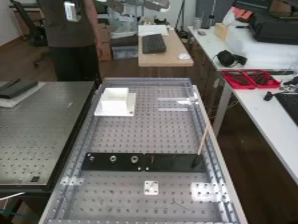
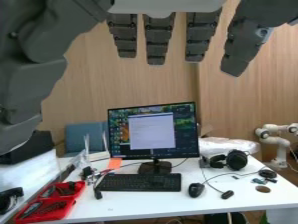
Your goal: Grab the smaller nut and place it in the white container
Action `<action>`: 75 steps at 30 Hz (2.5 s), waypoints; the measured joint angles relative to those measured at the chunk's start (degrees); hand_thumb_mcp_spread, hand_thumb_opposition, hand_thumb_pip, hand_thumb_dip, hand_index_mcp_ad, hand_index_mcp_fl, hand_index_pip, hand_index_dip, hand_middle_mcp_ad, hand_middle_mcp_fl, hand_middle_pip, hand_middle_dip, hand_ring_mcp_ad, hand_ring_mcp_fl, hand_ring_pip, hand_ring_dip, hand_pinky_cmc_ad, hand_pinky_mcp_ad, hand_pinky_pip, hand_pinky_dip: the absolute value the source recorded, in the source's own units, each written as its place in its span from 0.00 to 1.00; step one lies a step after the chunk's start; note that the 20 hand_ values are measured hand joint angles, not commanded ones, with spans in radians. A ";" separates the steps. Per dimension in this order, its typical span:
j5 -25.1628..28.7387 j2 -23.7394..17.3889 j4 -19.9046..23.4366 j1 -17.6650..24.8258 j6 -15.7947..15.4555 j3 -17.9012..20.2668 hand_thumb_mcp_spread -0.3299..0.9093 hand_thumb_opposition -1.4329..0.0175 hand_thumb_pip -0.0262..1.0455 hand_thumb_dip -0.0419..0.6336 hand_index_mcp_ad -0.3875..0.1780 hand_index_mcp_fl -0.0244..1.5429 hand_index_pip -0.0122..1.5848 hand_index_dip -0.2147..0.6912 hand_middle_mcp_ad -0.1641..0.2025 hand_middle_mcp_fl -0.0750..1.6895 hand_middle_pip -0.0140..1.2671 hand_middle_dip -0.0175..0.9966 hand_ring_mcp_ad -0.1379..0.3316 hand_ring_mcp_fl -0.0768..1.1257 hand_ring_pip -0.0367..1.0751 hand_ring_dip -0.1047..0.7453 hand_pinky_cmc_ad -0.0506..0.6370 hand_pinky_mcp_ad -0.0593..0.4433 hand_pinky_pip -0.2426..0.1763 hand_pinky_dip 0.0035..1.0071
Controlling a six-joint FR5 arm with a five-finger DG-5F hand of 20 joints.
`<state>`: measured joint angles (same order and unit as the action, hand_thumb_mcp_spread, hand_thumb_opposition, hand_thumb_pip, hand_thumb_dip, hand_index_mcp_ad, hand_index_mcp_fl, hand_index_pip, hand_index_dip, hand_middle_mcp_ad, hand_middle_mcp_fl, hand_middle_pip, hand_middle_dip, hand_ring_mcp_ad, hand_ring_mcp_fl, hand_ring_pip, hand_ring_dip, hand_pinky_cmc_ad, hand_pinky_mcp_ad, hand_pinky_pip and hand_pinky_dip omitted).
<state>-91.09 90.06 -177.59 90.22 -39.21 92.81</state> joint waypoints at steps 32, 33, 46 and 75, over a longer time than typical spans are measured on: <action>-14.69 -4.31 9.66 -10.14 -4.24 15.08 0.43 0.46 0.63 0.22 0.56 0.05 0.08 0.53 0.54 0.04 0.11 0.19 0.66 0.06 0.11 0.22 0.75 0.77 0.32 0.20; -15.07 -4.41 10.18 -10.62 -4.60 15.78 0.43 0.46 0.63 0.23 0.54 0.05 0.09 0.53 0.55 0.04 0.11 0.19 0.66 0.06 0.11 0.22 0.75 0.77 0.32 0.20; -18.43 -3.70 14.45 -15.01 -4.82 20.97 0.45 0.45 0.70 0.27 0.52 0.06 0.47 0.46 0.55 0.04 0.11 0.19 0.67 0.06 0.11 0.22 0.75 0.77 0.32 0.21; -28.56 4.65 28.80 -23.47 -6.17 28.89 0.52 0.42 0.77 0.34 0.44 0.02 0.92 0.44 0.54 0.04 0.11 0.20 0.64 0.06 0.11 0.22 0.70 0.74 0.35 0.21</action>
<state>-119.65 94.71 -148.79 66.75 -45.38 121.71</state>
